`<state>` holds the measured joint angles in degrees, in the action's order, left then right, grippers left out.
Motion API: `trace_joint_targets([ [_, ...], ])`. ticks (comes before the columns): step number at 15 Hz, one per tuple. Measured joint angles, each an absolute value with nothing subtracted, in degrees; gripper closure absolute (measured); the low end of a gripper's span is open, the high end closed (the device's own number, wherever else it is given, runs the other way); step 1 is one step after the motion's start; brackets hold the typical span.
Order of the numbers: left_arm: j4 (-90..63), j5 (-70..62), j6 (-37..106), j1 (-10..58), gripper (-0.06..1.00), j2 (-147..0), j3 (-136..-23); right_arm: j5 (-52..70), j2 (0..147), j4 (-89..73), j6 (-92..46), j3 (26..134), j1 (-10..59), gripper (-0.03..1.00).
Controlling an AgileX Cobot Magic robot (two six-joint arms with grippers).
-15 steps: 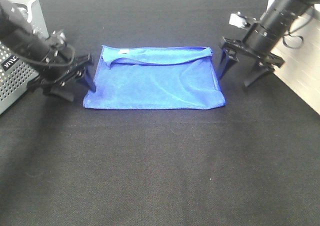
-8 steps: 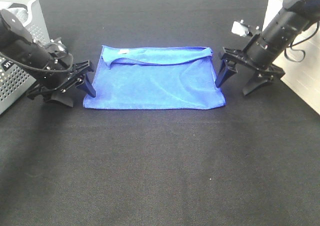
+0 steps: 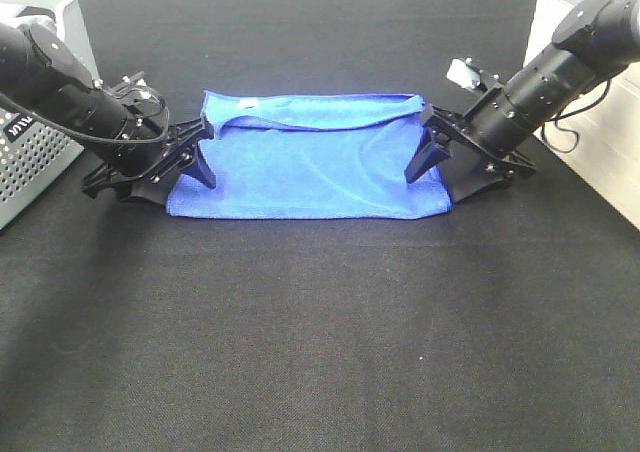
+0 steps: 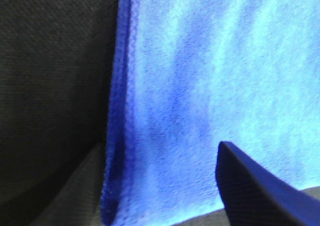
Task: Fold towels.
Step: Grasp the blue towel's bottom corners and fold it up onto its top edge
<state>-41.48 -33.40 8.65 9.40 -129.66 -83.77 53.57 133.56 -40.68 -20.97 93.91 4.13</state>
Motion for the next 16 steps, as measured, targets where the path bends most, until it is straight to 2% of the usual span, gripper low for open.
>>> trace_joint_targets([
  [2, -42.0, -33.0, 8.7, 9.4, 0.44, -130.0, -83.8, 52.4, 133.8, -40.7, -21.0, 93.9, 5.1, 0.36],
  [3, -42.1, -32.9, 8.7, 9.4, 0.56, -130.2, -83.8, 51.6, 134.2, -40.7, -21.0, 93.9, 5.6, 0.47],
  [4, -42.1, -32.9, 8.7, 9.4, 0.79, -130.6, -83.8, 51.1, 134.4, -40.5, -20.5, 93.9, 5.8, 0.66],
  [5, -41.9, -33.0, 8.9, 9.4, 0.91, -130.7, -83.8, 50.9, 134.4, -40.1, -19.2, 93.9, 5.7, 0.80],
  [6, -41.7, -33.3, 8.9, 9.4, 0.93, -130.7, -83.8, 50.9, 134.4, -39.8, -17.5, 93.9, 5.3, 0.93],
  [7, -41.3, -34.1, 8.9, 9.4, 0.93, -130.7, -83.8, 51.5, 134.4, -39.5, -16.5, 93.9, 4.8, 0.97],
  [12, -37.2, -42.1, 8.9, 8.9, 0.94, -129.7, -83.3, 57.2, 134.2, -37.7, -16.3, 92.8, 4.0, 0.97],
  [16, -32.0, -44.0, 8.7, 8.9, 0.94, -122.9, -73.6, 53.6, 127.1, -37.6, -17.5, 78.2, 4.0, 0.97],
])
